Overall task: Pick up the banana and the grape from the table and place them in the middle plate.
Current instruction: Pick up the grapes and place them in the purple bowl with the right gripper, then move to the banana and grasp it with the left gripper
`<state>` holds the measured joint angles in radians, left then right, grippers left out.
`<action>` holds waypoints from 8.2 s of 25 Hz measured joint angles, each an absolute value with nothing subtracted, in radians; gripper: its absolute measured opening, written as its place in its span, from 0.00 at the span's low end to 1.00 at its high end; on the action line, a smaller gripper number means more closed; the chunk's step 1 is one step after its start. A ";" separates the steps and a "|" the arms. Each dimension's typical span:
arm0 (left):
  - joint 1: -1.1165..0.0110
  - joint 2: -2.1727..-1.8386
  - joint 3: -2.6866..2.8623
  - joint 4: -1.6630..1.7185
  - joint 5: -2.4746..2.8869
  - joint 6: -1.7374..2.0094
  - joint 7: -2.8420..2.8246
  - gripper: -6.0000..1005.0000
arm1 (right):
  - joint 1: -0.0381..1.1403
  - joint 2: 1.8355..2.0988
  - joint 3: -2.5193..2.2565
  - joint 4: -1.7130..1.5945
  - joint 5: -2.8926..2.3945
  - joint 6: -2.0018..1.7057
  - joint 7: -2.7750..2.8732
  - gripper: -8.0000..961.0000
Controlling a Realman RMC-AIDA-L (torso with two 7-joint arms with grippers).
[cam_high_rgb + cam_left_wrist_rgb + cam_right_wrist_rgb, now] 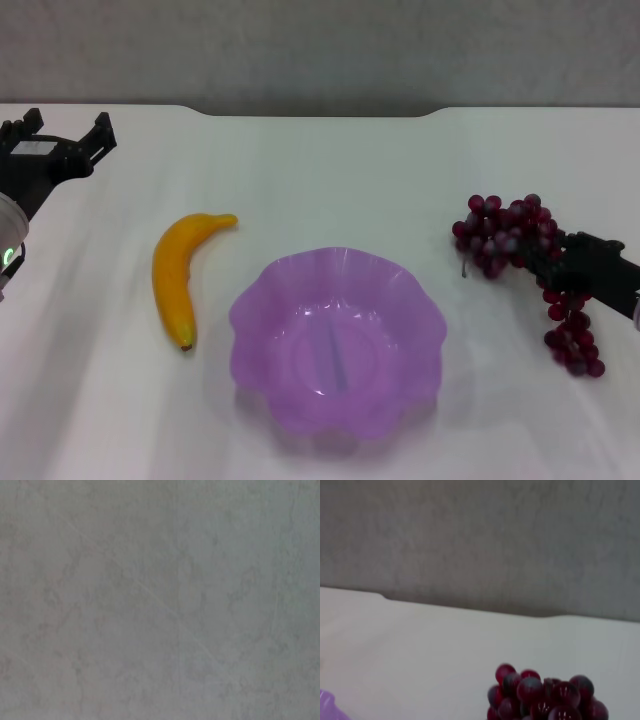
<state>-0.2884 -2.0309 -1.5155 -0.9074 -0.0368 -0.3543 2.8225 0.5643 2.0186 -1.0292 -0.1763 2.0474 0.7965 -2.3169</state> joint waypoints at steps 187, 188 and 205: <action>-0.326 -2.031 -1.491 -0.857 -0.040 -0.353 2.822 0.89 | 0.550 2.023 -1.996 -0.493 2.856 0.992 -2.634 0.77; -0.326 -2.031 -1.491 -0.857 -0.040 -0.353 2.822 0.89 | 0.551 2.022 -1.994 -0.488 2.859 0.992 -2.640 0.82; -0.327 -2.031 -1.491 -0.842 -0.038 -0.353 2.822 0.89 | 0.456 2.016 -1.548 -0.419 2.874 1.067 -2.649 0.93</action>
<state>-0.3266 -2.0312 -1.4910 -0.8425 -0.0375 -0.3528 2.8225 0.4555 2.0164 -1.5483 -0.4185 2.8739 1.0674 -2.6486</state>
